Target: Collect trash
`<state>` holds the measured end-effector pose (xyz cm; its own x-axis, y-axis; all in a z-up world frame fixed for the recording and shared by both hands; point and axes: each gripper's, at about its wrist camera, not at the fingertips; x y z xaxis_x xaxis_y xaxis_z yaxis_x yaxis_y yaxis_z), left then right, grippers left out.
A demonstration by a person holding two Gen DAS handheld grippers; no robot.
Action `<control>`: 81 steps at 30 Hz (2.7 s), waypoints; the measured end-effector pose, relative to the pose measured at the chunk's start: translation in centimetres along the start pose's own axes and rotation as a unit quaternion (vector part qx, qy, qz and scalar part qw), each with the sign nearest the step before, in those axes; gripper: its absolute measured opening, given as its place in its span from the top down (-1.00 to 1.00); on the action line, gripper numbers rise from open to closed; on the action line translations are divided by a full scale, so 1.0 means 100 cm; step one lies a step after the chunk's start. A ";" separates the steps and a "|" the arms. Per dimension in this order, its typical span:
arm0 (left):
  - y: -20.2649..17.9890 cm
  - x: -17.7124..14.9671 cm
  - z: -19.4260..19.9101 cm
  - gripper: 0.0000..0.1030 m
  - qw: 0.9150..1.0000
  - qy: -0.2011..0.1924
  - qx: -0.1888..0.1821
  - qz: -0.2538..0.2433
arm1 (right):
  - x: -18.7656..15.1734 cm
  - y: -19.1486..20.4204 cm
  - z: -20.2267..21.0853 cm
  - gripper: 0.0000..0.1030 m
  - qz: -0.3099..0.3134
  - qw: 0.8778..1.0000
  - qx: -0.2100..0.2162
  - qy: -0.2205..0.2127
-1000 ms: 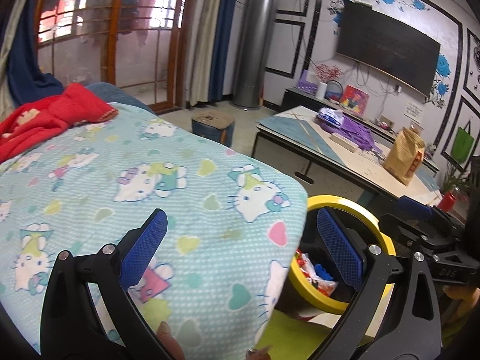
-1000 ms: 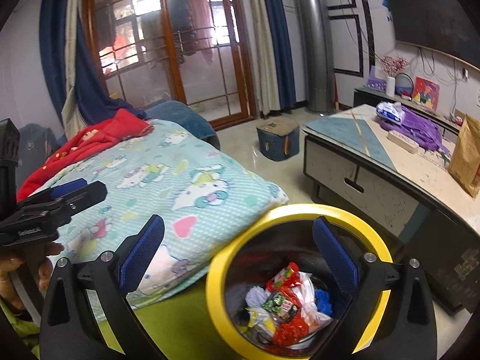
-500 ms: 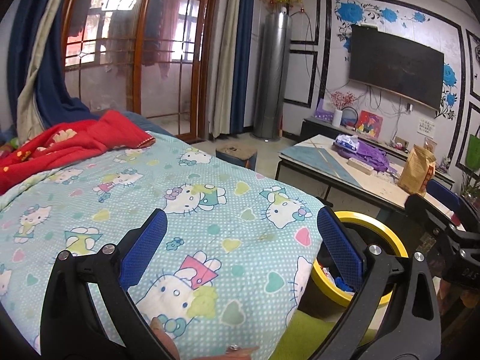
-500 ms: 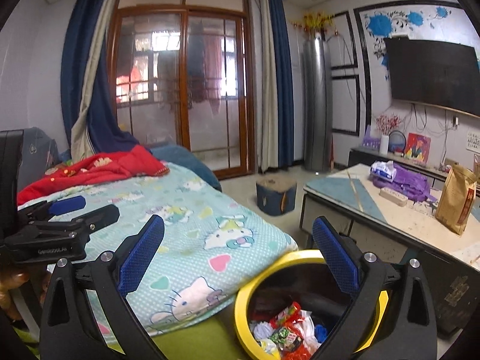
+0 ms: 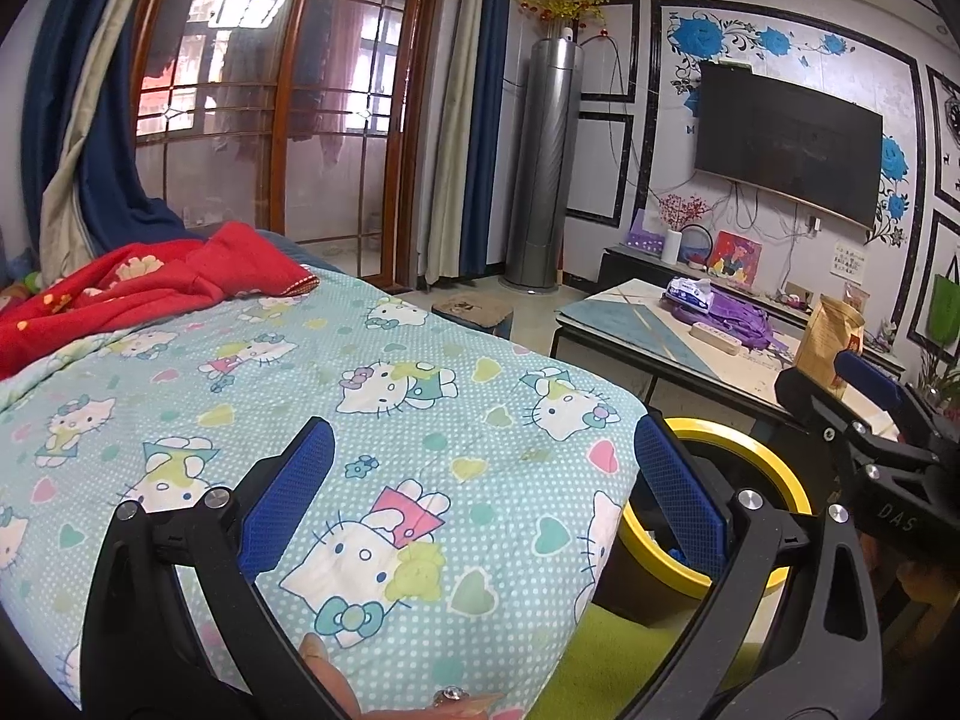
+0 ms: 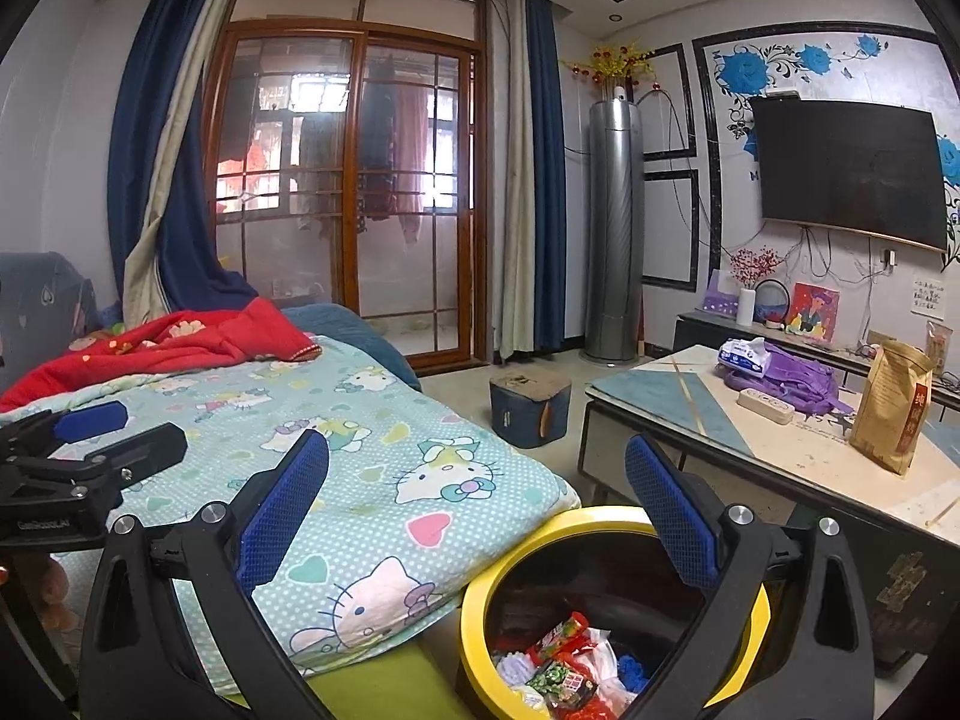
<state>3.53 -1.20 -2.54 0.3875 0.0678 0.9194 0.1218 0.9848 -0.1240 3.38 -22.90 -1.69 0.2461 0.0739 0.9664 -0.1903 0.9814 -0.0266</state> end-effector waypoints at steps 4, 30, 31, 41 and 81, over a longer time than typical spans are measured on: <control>0.000 0.000 0.000 -0.79 1.000 0.000 0.000 0.000 | -0.002 0.002 -0.001 -0.87 0.002 1.000 0.000 0.004; 0.001 -0.001 0.002 -0.79 1.000 -0.001 0.002 -0.002 | -0.004 0.001 -0.005 -0.87 -0.001 1.000 -0.002 0.009; 0.001 -0.001 0.002 -0.79 1.000 -0.002 0.003 -0.001 | -0.004 0.001 -0.005 -0.87 -0.001 1.000 -0.002 0.009; 0.001 -0.001 0.002 -0.79 1.000 -0.002 0.003 -0.002 | -0.003 0.001 -0.005 -0.87 -0.001 1.000 -0.002 0.010; 0.240 -0.005 0.070 -0.79 0.929 0.085 0.325 0.153 | 0.004 0.246 -0.078 -0.88 0.063 0.935 0.286 0.198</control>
Point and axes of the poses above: each gripper's, at about its wrist camera, not at the fingertips, and z roughly against the way its jaws point, y to its left, x to its top, and after that the axes turned 4 degrees about -x, right-handed
